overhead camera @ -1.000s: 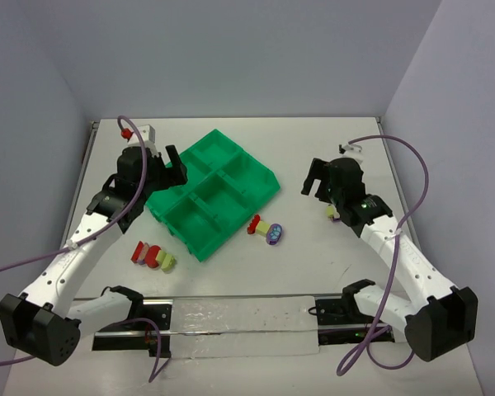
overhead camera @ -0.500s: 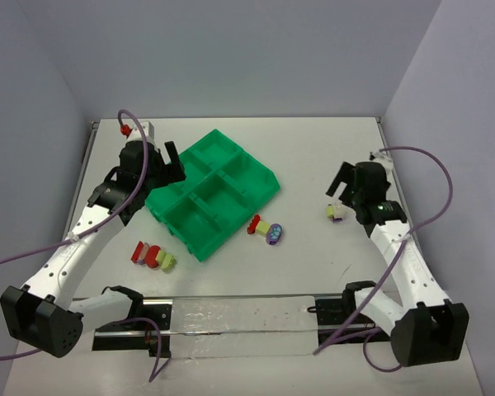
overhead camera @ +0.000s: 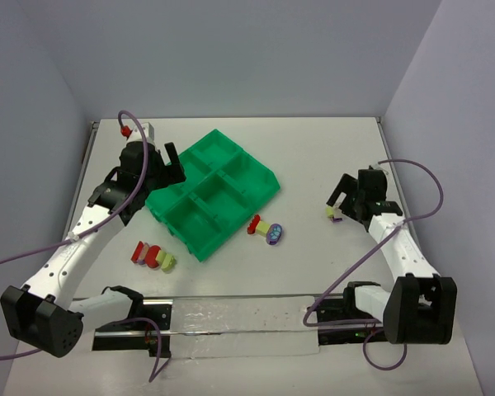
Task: Sort the legos into containers by color
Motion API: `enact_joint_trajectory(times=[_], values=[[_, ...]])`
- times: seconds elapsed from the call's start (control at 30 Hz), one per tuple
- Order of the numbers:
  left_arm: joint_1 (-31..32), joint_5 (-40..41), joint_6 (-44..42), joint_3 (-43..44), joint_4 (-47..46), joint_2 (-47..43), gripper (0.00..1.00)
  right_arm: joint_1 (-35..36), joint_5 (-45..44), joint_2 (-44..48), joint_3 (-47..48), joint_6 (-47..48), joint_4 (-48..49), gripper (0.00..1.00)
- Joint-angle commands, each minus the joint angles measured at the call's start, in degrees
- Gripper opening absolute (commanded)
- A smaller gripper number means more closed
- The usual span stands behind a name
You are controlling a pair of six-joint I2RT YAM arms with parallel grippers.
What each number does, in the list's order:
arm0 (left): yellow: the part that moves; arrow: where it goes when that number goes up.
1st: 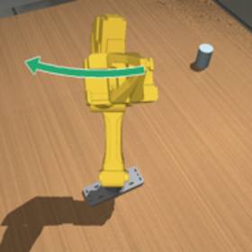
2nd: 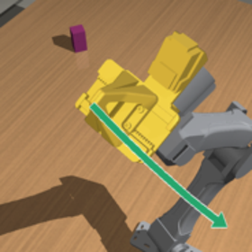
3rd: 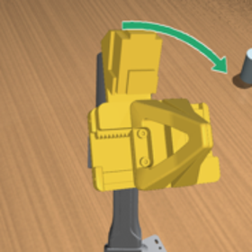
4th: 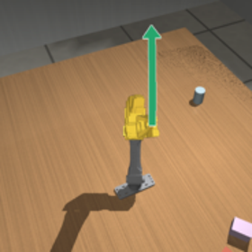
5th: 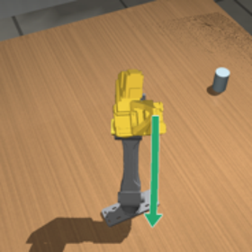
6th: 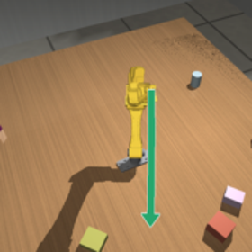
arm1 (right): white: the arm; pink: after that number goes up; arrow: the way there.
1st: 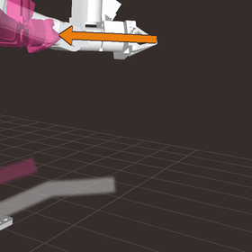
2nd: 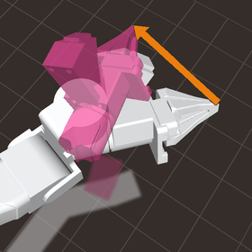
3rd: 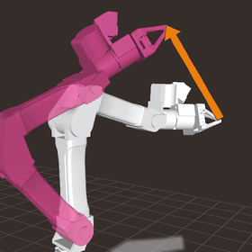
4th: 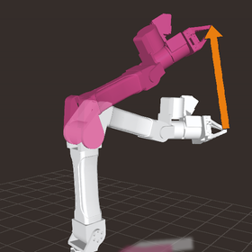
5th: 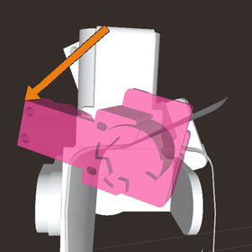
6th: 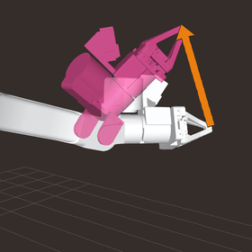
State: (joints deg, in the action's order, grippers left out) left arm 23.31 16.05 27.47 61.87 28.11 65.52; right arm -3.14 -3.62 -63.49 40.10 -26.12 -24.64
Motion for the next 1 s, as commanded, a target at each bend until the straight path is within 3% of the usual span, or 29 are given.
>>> enact_joint_trajectory(times=[0.0,0.23,0.47,0.73,0.8,0.97], values=[[0.2,0.8,1.0,2.2,0.3,0.1,0.99,0.2,0.9,-2.4,0.3,1.6,4.9,1.00],[0.2,0.8,0.6,3.0,0.5,1.7,0.99,0.7,1.0,-6.4,1.4,2.1,7.1,0.97],[0.2,4.2,-0.3,4.0,2.3,2.9,0.99,4.6,-3.5,-10.3,2.9,2.9,5.7,0.79],[0.2,2.9,0.0,4.1,2.3,2.6,0.99,7.1,-8.7,-13.0,4.6,2.8,3.9,0.69],[0.2,3.1,-0.2,3.9,2.4,2.6,0.99,8.0,-10.4,-13.2,4.7,2.7,3.5,0.60],[0.2,2.6,0.1,3.7,2.1,2.5,0.99,9.4,-13.3,-13.8,5.3,2.4,2.7,0.56]])
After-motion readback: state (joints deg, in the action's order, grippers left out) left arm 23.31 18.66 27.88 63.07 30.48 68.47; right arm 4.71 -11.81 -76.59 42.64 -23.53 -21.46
